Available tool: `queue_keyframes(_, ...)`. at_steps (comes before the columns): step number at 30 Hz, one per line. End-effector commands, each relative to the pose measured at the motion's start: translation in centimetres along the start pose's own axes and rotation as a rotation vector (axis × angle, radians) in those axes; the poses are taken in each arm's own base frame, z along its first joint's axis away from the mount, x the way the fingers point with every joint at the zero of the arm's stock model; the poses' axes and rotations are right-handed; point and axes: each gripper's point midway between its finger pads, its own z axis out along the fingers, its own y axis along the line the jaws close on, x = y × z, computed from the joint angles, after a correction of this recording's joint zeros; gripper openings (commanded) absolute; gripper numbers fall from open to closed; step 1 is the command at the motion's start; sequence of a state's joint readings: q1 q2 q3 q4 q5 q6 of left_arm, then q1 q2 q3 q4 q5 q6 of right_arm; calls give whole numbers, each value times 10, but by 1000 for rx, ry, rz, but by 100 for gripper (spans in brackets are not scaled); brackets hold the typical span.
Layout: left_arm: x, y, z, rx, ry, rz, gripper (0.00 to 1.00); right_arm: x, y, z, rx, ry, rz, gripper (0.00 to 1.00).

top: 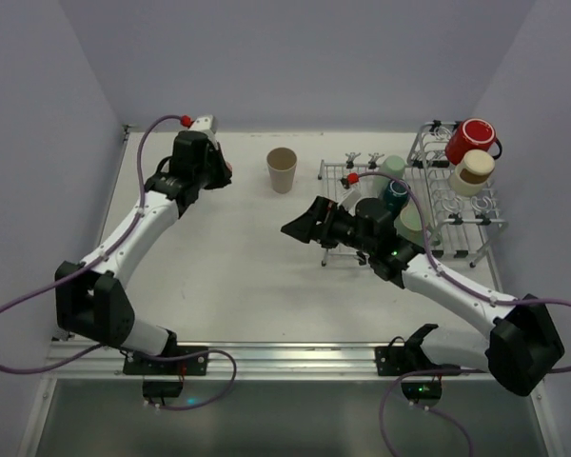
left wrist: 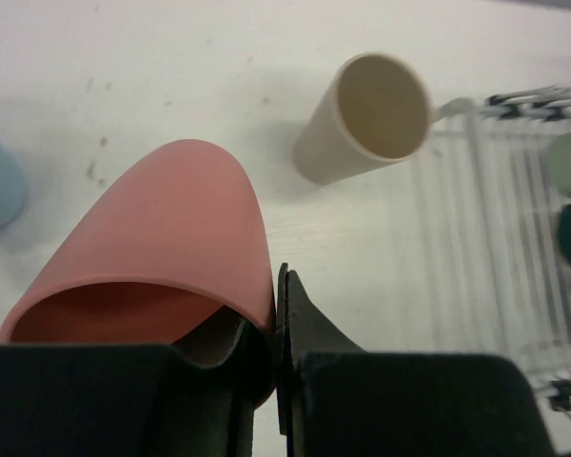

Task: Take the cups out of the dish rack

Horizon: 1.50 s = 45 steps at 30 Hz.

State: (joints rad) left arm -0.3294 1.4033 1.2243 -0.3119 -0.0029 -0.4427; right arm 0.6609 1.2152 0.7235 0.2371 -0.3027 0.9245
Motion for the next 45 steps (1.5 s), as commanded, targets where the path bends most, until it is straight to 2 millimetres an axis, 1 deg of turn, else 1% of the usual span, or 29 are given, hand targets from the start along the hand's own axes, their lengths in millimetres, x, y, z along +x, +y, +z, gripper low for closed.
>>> queue_keyframes(1, 14, 33, 13, -136, 129, 99, 0, -12, 3, -16, 63, -40, -135, 99)
queue_keyframes(3, 17, 40, 20, -168, 172, 131, 0, -10, 5, -21, 81, -26, -167, 99)
queue_keyframes(4, 26, 45, 30, -186, 209, 137, 0, -12, 9, -23, 79, -25, -197, 99)
queue_keyframes(5, 26, 45, 34, -188, 216, 142, 0, -14, 12, -24, 80, -35, -213, 99)
queue_keyframes(6, 28, 46, 37, -187, 228, 148, 0, -9, 7, -26, 107, -14, -218, 99)
queue_keyframes(7, 35, 48, 44, -192, 252, 153, 0, -8, 12, -28, 100, -12, -242, 99)
queue_keyframes(8, 34, 48, 48, -193, 257, 156, 0, -9, 11, -29, 111, -18, -249, 99)
queue_keyframes(9, 39, 49, 51, -198, 280, 162, 0, -6, 10, -31, 119, -9, -255, 99)
queue_keyframes(10, 47, 53, 59, -207, 311, 168, 0, -8, 12, -33, 121, -15, -269, 99)
queue_keyframes(12, 50, 57, 64, -223, 336, 183, 0, -7, 10, -36, 131, -12, -280, 99)
queue_keyframes(13, 58, 61, 70, -237, 359, 191, 0, -8, 12, -38, 129, -15, -292, 99)
queue_keyframes(15, 59, 65, 75, -250, 370, 202, 0, -9, 11, -41, 134, -20, -298, 99)
queue_keyframes(16, 65, 66, 81, -250, 389, 205, 0, -9, 12, -42, 132, -22, -299, 99)
queue_keyframes(17, 63, 65, 83, -244, 388, 204, 1, -10, 13, -44, 127, -28, -300, 99)
queue_keyframes(19, 71, 64, 90, -233, 419, 202, 6, -9, 15, -45, 121, -29, -300, 99)
queue_keyframes(22, 72, 62, 99, -219, 435, 203, 11, -10, 17, -45, 119, -28, -305, 99)
queue_keyframes(24, 76, 64, 101, -225, 459, 210, 13, -10, 15, -45, 125, -27, -307, 99)
queue_keyframes(25, 81, 66, 104, -226, 473, 213, 15, -10, 14, -45, 128, -28, -305, 99)
queue_keyframes(27, 81, 67, 106, -233, 476, 218, 18, -10, 13, -45, 130, -28, -305, 99)
queue_keyframes(28, 82, 68, 107, -236, 480, 220, 22, -9, 12, -45, 132, -26, -306, 99)
queue_keyframes(31, 80, 71, 108, -250, 473, 226, 31, -9, 13, -46, 132, -28, -307, 99)
queue_keyframes(36, 72, 74, 107, -275, 457, 241, 38, -13, 18, -52, 124, -46, -310, 99)
queue_keyframes(39, 59, 69, 103, -264, 414, 238, 47, -15, 21, -56, 128, -53, -321, 99)
queue_keyframes(41, 50, 65, 100, -255, 389, 235, 52, -19, 25, -59, 126, -63, -326, 99)
queue_keyframes(42, 43, 61, 97, -248, 370, 232, 57, -19, 24, -60, 132, -61, -330, 99)
queue_keyframes(44, 32, 55, 92, -233, 339, 230, 62, -23, 26, -63, 140, -77, -339, 99)
queue_keyframes(45, 22, 51, 85, -228, 310, 227, 67, -25, 26, -65, 146, -81, -343, 99)
